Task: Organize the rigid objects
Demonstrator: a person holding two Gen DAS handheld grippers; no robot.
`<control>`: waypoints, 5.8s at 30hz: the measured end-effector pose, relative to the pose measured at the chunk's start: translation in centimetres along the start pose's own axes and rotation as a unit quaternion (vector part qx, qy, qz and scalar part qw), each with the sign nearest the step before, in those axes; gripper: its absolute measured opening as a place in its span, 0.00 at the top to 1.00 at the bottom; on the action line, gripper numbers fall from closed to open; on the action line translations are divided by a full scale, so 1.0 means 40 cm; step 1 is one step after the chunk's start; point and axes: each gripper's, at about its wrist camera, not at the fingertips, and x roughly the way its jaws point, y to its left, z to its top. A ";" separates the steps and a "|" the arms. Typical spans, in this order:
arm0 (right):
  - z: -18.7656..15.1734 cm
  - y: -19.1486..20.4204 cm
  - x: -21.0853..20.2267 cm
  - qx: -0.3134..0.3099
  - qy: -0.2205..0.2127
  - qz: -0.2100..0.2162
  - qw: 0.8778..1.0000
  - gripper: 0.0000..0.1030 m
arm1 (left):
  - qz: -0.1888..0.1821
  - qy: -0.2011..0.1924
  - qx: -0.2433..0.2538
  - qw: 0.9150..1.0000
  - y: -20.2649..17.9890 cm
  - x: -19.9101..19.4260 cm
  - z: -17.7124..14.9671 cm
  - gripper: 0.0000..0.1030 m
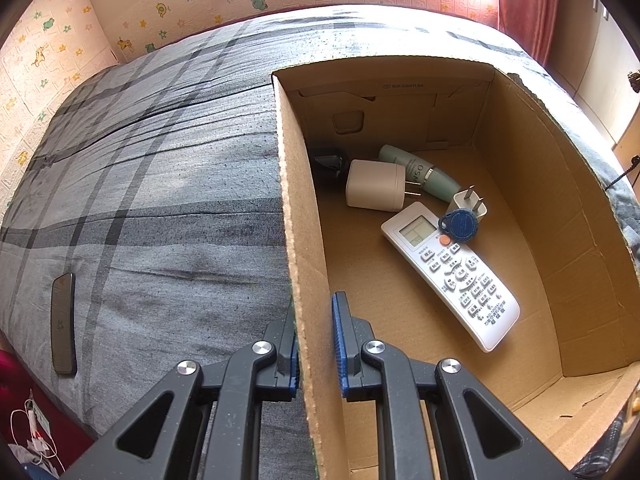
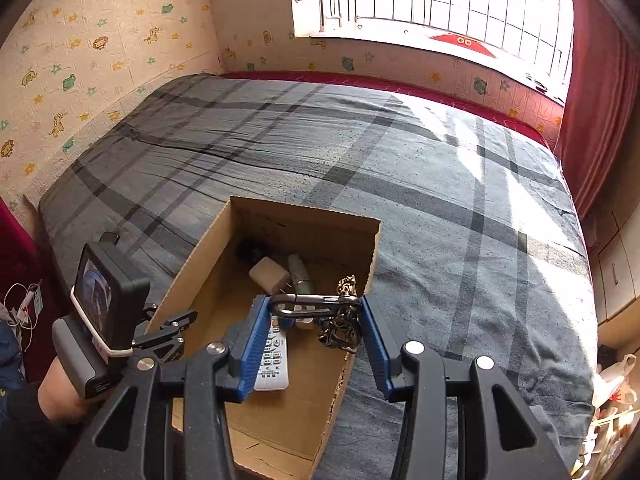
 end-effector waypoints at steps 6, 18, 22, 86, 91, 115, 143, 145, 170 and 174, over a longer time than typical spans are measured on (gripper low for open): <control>-0.022 0.070 0.054 -0.028 0.030 0.025 0.999 0.53 | -0.001 0.000 0.000 1.000 0.001 0.000 0.001 0.86; -0.110 0.123 0.219 -0.045 0.130 0.046 0.989 0.53 | -0.002 0.000 -0.001 1.000 0.000 0.000 0.002 0.86; -0.135 0.125 0.264 -0.042 0.161 0.046 0.985 0.53 | -0.002 0.000 -0.001 1.000 0.001 0.000 0.003 0.86; -0.150 0.142 0.248 -0.068 0.211 0.003 0.975 0.33 | -0.002 0.000 0.001 1.000 0.007 -0.003 0.002 0.86; -0.146 0.128 0.207 -0.064 0.189 -0.013 0.980 0.31 | -0.001 0.000 0.002 1.000 0.007 -0.003 0.002 0.86; -0.144 0.009 -0.008 0.043 0.047 -0.085 0.994 0.00 | 0.010 -0.002 0.016 1.000 -0.004 -0.001 -0.001 0.85; -0.181 -0.009 -0.138 0.083 -0.021 -0.086 0.993 0.00 | 0.042 -0.100 -0.010 0.994 -0.034 -0.287 -0.040 0.00; -0.183 -0.006 -0.148 0.085 -0.027 -0.087 0.992 0.00 | 0.040 -0.101 -0.015 0.994 -0.038 -0.309 -0.050 0.00; -0.243 0.035 -0.296 0.113 -0.088 -0.117 0.983 0.00 | 0.029 -0.178 -0.029 0.983 -0.115 -0.535 -0.129 0.00; -0.248 0.043 -0.300 0.108 -0.089 -0.115 0.983 0.00 | 0.027 -0.180 -0.032 0.983 -0.114 -0.542 -0.136 0.00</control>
